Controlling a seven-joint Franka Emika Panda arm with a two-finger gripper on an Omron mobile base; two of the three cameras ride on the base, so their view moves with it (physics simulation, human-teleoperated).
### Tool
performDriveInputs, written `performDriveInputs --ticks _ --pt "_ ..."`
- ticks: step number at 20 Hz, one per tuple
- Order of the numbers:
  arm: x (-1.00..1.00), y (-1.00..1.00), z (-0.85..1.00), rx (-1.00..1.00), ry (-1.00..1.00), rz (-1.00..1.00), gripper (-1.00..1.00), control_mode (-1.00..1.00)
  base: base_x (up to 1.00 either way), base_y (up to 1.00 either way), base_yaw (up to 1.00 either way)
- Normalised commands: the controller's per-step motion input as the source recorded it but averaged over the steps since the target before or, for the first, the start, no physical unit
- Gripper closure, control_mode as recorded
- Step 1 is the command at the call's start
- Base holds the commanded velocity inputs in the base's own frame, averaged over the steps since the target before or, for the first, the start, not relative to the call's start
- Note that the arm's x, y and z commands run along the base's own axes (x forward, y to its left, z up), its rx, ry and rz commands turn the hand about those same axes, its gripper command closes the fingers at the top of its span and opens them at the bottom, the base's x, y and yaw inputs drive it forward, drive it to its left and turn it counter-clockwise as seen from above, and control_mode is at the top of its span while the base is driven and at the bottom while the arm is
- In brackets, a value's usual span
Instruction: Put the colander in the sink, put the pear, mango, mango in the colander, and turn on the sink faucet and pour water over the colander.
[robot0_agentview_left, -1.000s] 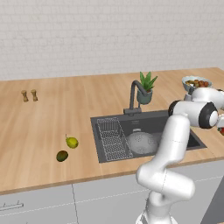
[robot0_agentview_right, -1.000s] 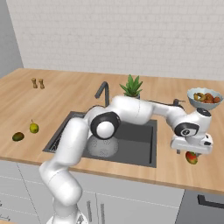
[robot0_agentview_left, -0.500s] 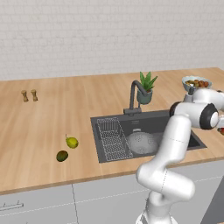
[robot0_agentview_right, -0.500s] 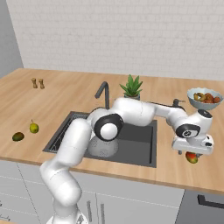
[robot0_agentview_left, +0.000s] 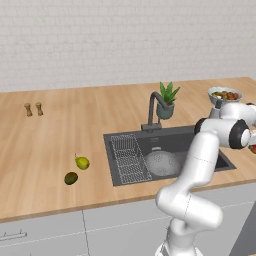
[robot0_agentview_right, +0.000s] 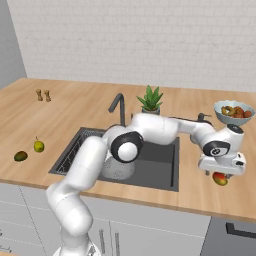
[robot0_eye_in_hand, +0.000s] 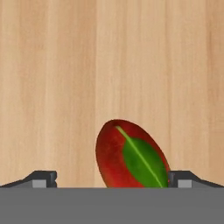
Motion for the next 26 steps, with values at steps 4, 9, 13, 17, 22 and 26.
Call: performDriveInputs --ticks 4,9,13,17,22,26 --pt "0.03 -0.19 0.0 0.0 0.0 0.0 -1.0 -1.0 0.0 0.0 0.0" --pt "0.02 -0.07 -0.09 0.0 0.0 0.0 -1.0 -1.0 0.0 0.0 0.0" --pt "0.03 -0.01 -0.22 0.0 0.0 0.0 -1.0 -1.0 0.0 0.0 0.0" --pt "0.03 0.0 -0.28 0.0 0.0 0.0 -1.0 -1.0 0.0 0.0 0.0" --pt "0.0 0.0 -0.3 0.0 0.0 0.0 1.0 -1.0 0.0 0.0 0.0" --pt "0.0 0.01 0.0 0.0 0.0 0.0 1.0 -1.0 0.0 0.0 0.0"
